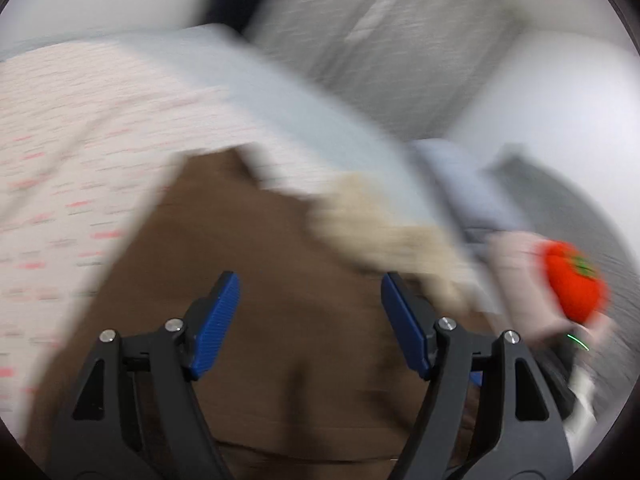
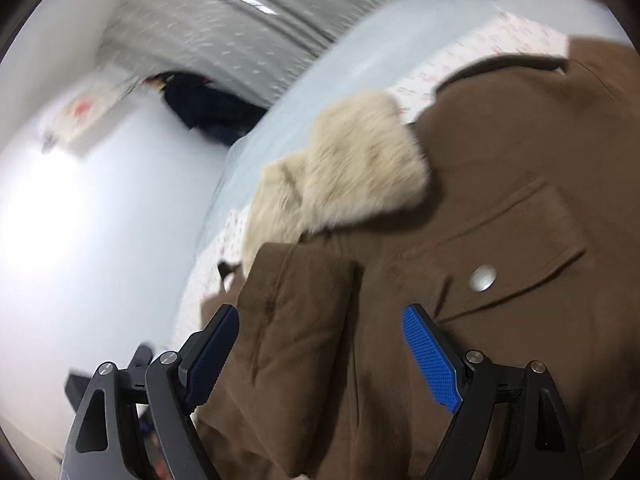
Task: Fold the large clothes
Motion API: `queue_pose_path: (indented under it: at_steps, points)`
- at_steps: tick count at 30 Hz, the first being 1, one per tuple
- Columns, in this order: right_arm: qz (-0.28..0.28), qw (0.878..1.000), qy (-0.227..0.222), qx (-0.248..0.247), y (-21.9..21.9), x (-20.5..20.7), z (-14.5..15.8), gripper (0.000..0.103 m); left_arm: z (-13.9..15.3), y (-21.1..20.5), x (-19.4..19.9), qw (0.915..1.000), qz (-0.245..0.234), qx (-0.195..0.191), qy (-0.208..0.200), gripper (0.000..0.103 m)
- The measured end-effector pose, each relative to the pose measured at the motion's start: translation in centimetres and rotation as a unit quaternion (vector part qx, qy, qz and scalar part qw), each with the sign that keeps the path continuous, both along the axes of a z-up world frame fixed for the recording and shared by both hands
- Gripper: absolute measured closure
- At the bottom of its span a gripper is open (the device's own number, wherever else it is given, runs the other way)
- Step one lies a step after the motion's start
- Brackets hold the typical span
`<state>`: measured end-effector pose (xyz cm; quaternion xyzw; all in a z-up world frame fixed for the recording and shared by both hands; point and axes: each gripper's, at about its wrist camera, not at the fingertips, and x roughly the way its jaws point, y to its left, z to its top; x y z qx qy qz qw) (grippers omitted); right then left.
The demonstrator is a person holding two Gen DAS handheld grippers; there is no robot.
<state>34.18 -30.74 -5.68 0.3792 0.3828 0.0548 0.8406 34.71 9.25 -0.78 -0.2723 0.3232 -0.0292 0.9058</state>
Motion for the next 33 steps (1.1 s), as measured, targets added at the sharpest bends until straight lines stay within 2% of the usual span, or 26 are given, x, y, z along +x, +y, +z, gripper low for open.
queue_pose_path:
  at_steps: [1, 2, 3, 4, 6, 8, 9, 10, 11, 12, 13, 14, 16, 17, 20, 22, 24, 26, 28, 29, 30, 31, 32, 33]
  points:
    - [0.008, 1.0, -0.002, -0.024, 1.2, -0.3, 0.0, 0.017, -0.5, 1.2, 0.2, 0.9995, 0.029, -0.011, 0.006, 0.03]
    - [0.031, 0.997, 0.018, -0.066, 3.2, -0.1, 0.2, 0.017, -1.4, 2.5, 0.5, 0.9979, 0.048, -0.041, 0.016, 0.03]
    - [0.06, 0.992, 0.028, -0.103, 5.0, 0.3, 0.7, 0.017, -1.9, 3.0, 0.7, 0.9965, 0.05, -0.061, 0.027, 0.031]
    - [0.091, 0.985, 0.015, -0.146, 7.4, 0.7, 1.3, 0.017, -2.3, 3.2, 0.7, 0.9953, 0.05, -0.077, 0.03, 0.031]
    - [0.118, 0.971, -0.003, -0.207, 11.0, 1.4, 1.8, 0.017, -2.0, 3.0, 0.5, 0.9961, 0.048, -0.071, 0.018, 0.031]
    - [0.15, 0.95, 0.015, -0.274, 14.2, 2.3, 0.9, 0.017, -1.4, 2.5, 0.3, 0.9975, 0.035, -0.062, 0.002, 0.031]
    - [0.149, 0.941, 0.028, -0.303, 15.0, 2.5, 0.2, 0.017, -1.3, 2.4, 0.2, 0.9982, 0.003, -0.06, 0.005, 0.031]
    - [0.142, 0.937, 0.046, -0.316, 14.9, 2.6, -0.6, 0.017, -1.2, 2.1, 0.3, 0.9982, -0.008, -0.059, 0.0, 0.031]
    - [0.131, 0.94, 0.062, -0.309, 14.1, 2.8, -1.0, 0.018, -1.2, 1.6, 0.5, 0.9983, -0.022, -0.054, -0.002, 0.031]
    - [0.104, 0.95, 0.076, -0.284, 12.2, 2.6, -1.2, 0.018, -1.3, 1.3, 0.6, 0.9984, -0.03, -0.047, 0.001, 0.031]
    - [0.078, 0.955, 0.083, -0.273, 10.6, 2.3, -1.0, 0.019, -1.6, 1.2, 1.0, 0.9985, -0.035, -0.041, 0.005, 0.031]
    - [0.044, 0.957, 0.087, -0.273, 9.1, 2.0, -0.5, 0.019, -1.4, 0.7, 1.1, 0.9987, -0.039, -0.032, 0.008, 0.031]
    - [-0.016, 0.958, 0.071, -0.277, 6.3, 0.7, 1.2, 0.019, -1.1, 0.0, 1.2, 0.9988, -0.047, -0.013, 0.006, 0.031]
    - [-0.032, 0.964, 0.052, -0.26, 5.2, 0.0, 1.9, 0.019, -1.0, -0.5, 1.2, 0.9986, -0.053, 0.0, 0.004, 0.031]
    - [-0.024, 0.989, 0.004, -0.145, 2.7, -0.5, 2.4, 0.018, -1.1, -1.4, 1.4, 0.9979, -0.058, 0.028, 0.009, 0.031]
    - [0.011, 0.999, 0.012, -0.048, 2.0, 0.4, 0.8, 0.017, -1.4, -1.9, 1.6, 0.997, -0.061, 0.043, 0.02, 0.031]
    - [0.023, 0.999, 0.04, -0.015, 2.3, 1.1, -0.8, 0.017, -1.5, -1.9, 1.7, 0.9969, -0.061, 0.046, 0.021, 0.031]
    - [0.034, 0.998, 0.046, 0.032, 2.0, 1.7, -2.1, 0.017, -1.0, -0.7, 1.2, 0.9986, -0.047, 0.025, 0.007, 0.031]
    - [0.045, 0.99, 0.018, 0.133, 1.6, 1.0, -2.7, 0.017, -0.6, 0.7, 0.7, 0.9996, -0.027, 0.001, -0.004, 0.031]
    - [0.044, 0.984, 0.005, 0.171, 1.1, 1.0, -3.0, 0.017, -0.4, 1.5, 0.4, 0.9998, -0.017, -0.009, -0.01, 0.035]
    - [0.038, 0.981, -0.004, 0.188, 0.7, 0.9, -3.2, 0.017, -0.3, 1.8, 0.2, 0.9996, -0.018, -0.014, -0.015, 0.04]
    - [0.029, 0.983, 0.0, 0.18, 0.6, 1.0, -3.5, 0.017, -0.2, 1.9, 0.1, 0.9995, -0.023, -0.016, -0.018, 0.047]
    - [0.019, 0.987, 0.013, 0.161, 0.1, 1.6, -3.6, 0.019, -0.1, 1.7, 0.0, 0.9993, -0.027, -0.016, -0.019, 0.048]
    - [0.012, 0.99, 0.027, 0.14, 0.3, 1.9, -4.1, 0.034, -0.1, 1.3, 0.0, 0.9989, -0.038, -0.014, -0.022, 0.049]
